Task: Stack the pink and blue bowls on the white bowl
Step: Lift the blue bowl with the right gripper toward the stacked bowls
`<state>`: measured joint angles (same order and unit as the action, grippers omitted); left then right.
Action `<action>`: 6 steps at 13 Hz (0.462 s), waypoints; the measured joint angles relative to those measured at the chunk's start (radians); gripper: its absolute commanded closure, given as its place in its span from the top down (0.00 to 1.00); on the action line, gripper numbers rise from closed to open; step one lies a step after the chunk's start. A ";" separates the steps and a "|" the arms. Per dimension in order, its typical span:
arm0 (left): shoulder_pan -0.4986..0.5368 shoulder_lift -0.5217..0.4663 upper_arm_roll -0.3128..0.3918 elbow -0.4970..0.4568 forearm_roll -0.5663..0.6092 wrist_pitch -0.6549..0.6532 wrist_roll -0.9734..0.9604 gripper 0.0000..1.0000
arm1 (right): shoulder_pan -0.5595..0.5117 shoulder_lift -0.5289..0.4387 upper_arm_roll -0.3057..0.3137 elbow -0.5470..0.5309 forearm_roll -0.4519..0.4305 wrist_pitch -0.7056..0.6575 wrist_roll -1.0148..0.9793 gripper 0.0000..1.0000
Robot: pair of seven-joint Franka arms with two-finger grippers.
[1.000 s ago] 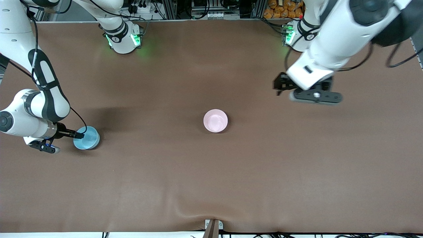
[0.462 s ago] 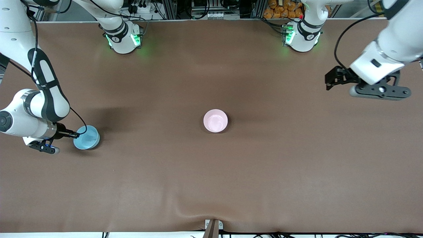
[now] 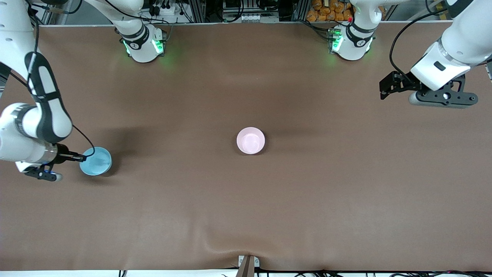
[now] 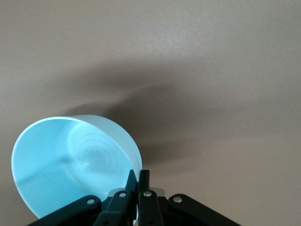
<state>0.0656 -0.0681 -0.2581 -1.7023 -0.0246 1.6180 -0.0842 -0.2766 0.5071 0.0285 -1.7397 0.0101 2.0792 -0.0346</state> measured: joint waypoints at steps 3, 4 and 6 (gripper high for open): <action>0.004 0.001 0.003 0.000 0.000 0.008 0.000 1.00 | 0.003 -0.039 0.044 0.124 0.093 -0.186 0.000 0.00; 0.012 0.001 0.004 0.001 0.000 0.012 0.000 1.00 | 0.004 -0.050 0.063 0.145 0.131 -0.221 0.000 0.00; 0.021 0.002 0.005 0.008 0.000 0.013 0.000 1.00 | 0.015 -0.063 0.097 0.152 0.174 -0.248 0.028 0.00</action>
<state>0.0861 -0.0656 -0.2534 -1.6948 -0.0247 1.6305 -0.0842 -0.2614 0.4439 0.1257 -1.5880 0.1837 1.8312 -0.0069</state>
